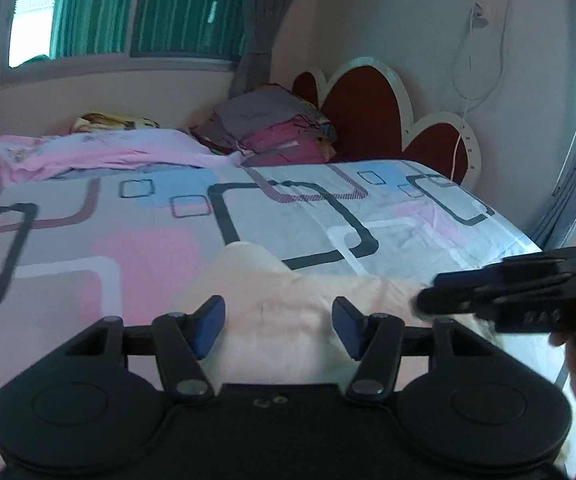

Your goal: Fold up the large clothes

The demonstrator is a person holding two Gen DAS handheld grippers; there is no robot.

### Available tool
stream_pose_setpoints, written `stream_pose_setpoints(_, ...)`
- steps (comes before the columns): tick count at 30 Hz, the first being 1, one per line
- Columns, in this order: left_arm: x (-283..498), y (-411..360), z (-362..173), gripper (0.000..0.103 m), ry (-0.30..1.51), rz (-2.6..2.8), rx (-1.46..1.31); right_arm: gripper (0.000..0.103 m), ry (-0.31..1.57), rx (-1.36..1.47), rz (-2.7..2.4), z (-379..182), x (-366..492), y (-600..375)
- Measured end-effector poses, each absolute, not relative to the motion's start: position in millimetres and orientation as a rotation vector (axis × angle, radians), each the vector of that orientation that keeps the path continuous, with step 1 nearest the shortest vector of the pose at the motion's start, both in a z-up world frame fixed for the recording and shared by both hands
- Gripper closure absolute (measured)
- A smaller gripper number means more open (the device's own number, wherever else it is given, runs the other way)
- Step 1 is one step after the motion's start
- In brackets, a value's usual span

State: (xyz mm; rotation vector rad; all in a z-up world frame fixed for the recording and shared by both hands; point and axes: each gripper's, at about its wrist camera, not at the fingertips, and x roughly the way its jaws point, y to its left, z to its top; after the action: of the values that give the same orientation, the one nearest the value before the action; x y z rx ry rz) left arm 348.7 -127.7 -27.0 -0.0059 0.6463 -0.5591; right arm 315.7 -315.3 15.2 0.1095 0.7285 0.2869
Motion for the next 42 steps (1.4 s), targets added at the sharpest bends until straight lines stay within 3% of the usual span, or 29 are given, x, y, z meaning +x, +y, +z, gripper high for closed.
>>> stream_pose_setpoints(6, 378, -160, -68, 0.048, 0.778, -0.624, 0.017, 0.069, 0.882, 0.051, 0.211, -34, 348, -318)
stream_pose_setpoints(15, 397, -176, -100, 0.044, 0.871, -0.595, 0.074, 0.069, 0.907, 0.16, 0.198, -73, 349, -340)
stream_pose_setpoints(23, 390, -170, -75, 0.042, 0.837, -0.583, 0.068, 0.068, 0.878, 0.222, 0.204, -47, 341, -352)
stream_pose_setpoints(28, 351, -143, -40, 0.048, 0.733, -0.654, -0.051, 0.069, 0.806, 0.187, 0.203, -11, 311, -360)
stream_pose_setpoints(36, 363, -168, -90, 0.046, 0.857, -0.707, -0.074, 0.069, 0.915, 0.106, 0.153, -54, 315, -351)
stream_pose_setpoints(42, 346, -166, -71, 0.048, 0.818, -0.692, -0.03, 0.069, 0.885, 0.132, 0.152, -38, 301, -360)
